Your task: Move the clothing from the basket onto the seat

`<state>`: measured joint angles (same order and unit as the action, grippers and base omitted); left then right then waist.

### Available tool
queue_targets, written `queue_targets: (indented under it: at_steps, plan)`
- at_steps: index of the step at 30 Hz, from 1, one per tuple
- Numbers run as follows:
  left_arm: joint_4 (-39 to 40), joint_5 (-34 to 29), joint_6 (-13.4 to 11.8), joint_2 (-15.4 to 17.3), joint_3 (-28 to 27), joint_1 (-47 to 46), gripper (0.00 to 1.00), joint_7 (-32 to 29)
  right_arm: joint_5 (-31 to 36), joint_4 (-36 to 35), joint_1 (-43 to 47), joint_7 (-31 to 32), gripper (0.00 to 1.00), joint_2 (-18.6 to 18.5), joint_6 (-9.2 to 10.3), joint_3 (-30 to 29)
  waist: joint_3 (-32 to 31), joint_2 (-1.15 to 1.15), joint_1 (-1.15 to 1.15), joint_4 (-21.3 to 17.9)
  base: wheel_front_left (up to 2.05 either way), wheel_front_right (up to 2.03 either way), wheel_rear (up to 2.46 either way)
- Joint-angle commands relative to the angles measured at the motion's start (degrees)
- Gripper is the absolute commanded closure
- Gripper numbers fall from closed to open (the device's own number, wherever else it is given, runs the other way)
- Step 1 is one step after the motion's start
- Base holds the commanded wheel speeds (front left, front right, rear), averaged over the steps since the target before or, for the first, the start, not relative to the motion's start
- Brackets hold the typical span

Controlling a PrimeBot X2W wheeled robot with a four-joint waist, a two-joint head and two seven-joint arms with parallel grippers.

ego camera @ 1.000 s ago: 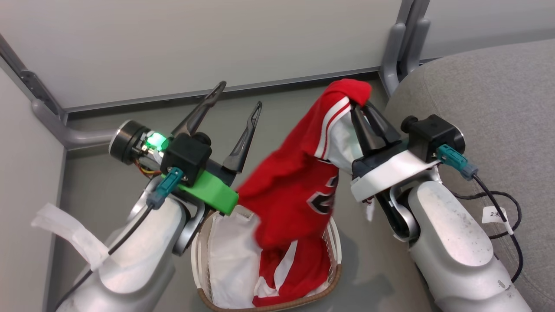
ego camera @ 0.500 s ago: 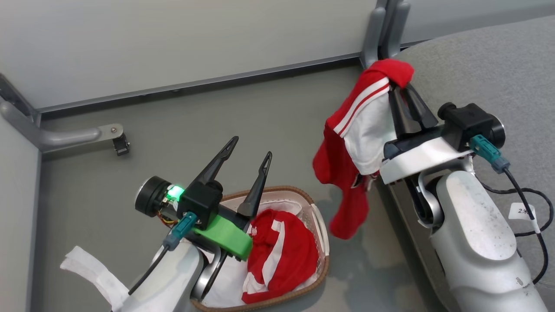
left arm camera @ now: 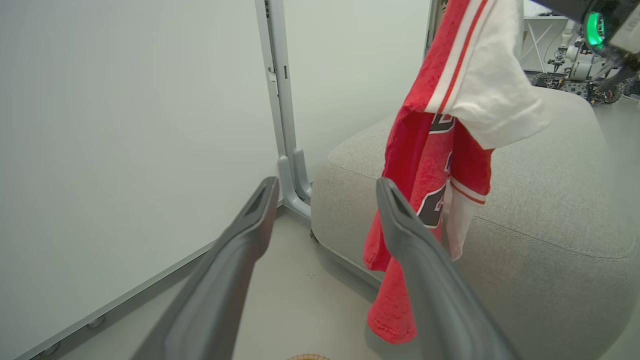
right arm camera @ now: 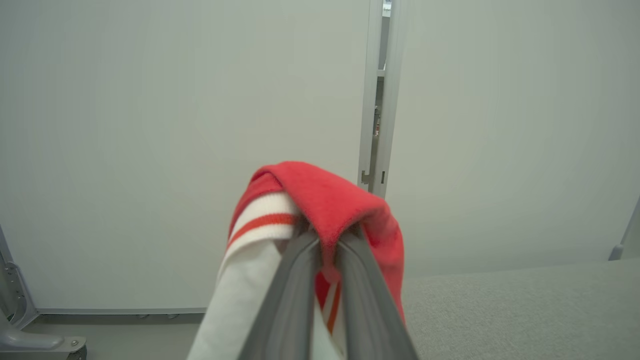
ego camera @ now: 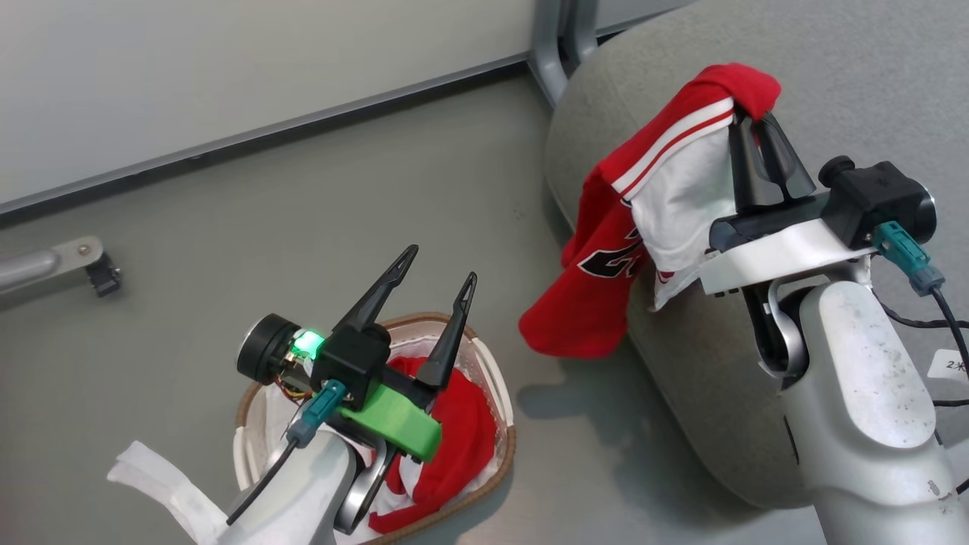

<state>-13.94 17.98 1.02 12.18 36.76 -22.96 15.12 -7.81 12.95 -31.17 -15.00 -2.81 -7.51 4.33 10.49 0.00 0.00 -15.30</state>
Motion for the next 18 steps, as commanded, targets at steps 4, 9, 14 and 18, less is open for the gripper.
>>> queue_targets:
  at_steps: [4,9,14,18]
  plan:
    - [-0.8,-0.9,0.5,0.3,-0.3,-0.3,0.00,0.0,-0.1,-1.1,-0.4,-0.3,1.00,-0.2,0.04,-0.6,5.0,0.00,0.00,-7.7,0.00,0.00,0.00]
    - [-2.0,-1.4,1.0,0.3,0.2,-1.1,0.00,0.0,-0.2,-1.8,-0.4,-0.3,1.00,-0.1,0.04,-1.6,7.0,0.00,0.00,-10.9,0.00,0.00,0.00]
    - [-3.1,-1.8,1.4,0.2,0.7,-1.6,0.00,0.0,0.0,-1.7,-1.2,-0.3,1.00,-0.1,0.04,-2.0,8.4,0.00,0.00,-11.9,0.00,0.00,0.00]
    - [-3.8,-1.8,1.6,-0.1,0.9,-2.1,0.00,0.0,1.4,-0.9,-2.6,-0.3,1.00,-0.1,0.04,-1.8,9.1,0.00,0.00,-11.0,0.00,0.00,0.00]
